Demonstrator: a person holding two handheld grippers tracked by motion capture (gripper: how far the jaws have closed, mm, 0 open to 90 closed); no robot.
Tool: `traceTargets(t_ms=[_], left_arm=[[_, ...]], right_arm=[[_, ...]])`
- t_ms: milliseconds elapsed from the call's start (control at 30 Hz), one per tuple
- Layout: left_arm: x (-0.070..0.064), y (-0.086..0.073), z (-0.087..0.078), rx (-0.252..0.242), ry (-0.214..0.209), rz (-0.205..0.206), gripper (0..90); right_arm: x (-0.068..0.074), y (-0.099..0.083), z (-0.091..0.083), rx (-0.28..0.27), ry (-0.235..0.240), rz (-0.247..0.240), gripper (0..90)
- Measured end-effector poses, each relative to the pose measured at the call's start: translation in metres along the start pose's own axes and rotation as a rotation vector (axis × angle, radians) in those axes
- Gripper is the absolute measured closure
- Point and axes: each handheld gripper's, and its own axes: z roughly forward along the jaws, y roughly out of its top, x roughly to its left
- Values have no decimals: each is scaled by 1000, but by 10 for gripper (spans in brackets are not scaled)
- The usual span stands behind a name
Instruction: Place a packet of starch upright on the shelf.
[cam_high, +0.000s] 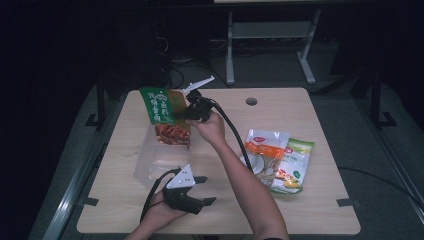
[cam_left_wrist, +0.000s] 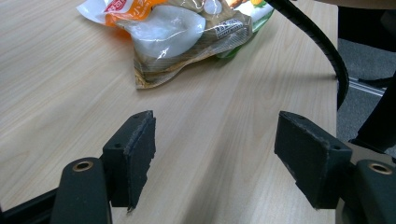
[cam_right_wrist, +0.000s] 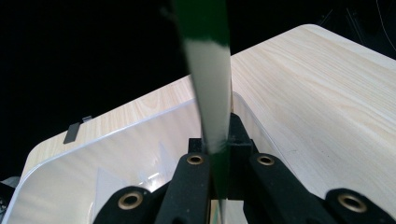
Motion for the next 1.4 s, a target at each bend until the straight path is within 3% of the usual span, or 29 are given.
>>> traceTargets(t_ms=[100, 333, 567, 1400], left_arm=[[0, 0, 1, 0, 2, -2, 289], [1, 0, 2, 6, 4, -4, 286], [1, 0, 2, 7, 7, -4, 283], [2, -1, 7, 24, 15, -3, 279]], right_arm=[[-1, 0, -1, 8, -7, 9, 879], [-3, 0, -10, 25, -29, 27, 692], [-2, -2, -22, 47, -62, 20, 577], [-8, -27, -85, 32, -116, 66, 492]])
